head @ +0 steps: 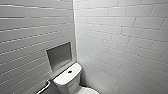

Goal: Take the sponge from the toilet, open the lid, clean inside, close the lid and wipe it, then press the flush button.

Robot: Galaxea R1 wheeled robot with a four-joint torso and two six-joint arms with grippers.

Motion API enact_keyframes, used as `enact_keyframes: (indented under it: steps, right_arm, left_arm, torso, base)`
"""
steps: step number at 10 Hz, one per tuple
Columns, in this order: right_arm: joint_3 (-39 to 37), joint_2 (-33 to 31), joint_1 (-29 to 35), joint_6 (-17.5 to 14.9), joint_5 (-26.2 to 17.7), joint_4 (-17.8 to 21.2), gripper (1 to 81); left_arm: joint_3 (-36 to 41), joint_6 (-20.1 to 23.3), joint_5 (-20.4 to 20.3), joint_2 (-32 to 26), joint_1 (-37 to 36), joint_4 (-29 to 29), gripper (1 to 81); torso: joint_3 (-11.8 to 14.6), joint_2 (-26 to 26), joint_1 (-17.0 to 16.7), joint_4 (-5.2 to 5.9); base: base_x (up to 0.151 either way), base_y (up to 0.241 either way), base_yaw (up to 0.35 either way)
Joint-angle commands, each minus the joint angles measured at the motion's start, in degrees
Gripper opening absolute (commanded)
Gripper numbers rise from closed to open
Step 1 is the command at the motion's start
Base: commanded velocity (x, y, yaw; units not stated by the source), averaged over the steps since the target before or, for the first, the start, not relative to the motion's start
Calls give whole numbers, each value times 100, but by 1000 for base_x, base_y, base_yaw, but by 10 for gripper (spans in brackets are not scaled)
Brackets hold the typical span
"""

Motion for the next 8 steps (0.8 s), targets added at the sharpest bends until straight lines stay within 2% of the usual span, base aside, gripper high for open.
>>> enact_keyframes:
  steps: [1, 2, 5, 8]
  right_arm:
    - [-36, -308, 706, 153, -228, 40, 811]
    - [-124, -291, 785, 241, -228, 32, 811]
    - [-309, -203, 996, 417, -228, 23, 811]
    - [-300, -133, 1216, 567, -237, 23, 811]
  left_arm:
    - [-356, -13, 369, 188, -129, -53, 811]
    - [-409, -12, 369, 241, -121, -44, 811]
    - [-409, -4, 369, 294, -129, -35, 811]
    - [-409, -13, 325, 251, 55, -61, 811]
  torso:
    - [-195, -547, 354, 0]
    - [-496, -769, 492, 0]
    - [-881, -1261, 802, 0]
    - [-1483, -1906, 1213, 0]
  base:
    - [0, 0, 0]
    - [0, 0, 0]
    - [0, 0, 0]
    - [0, 0, 0]
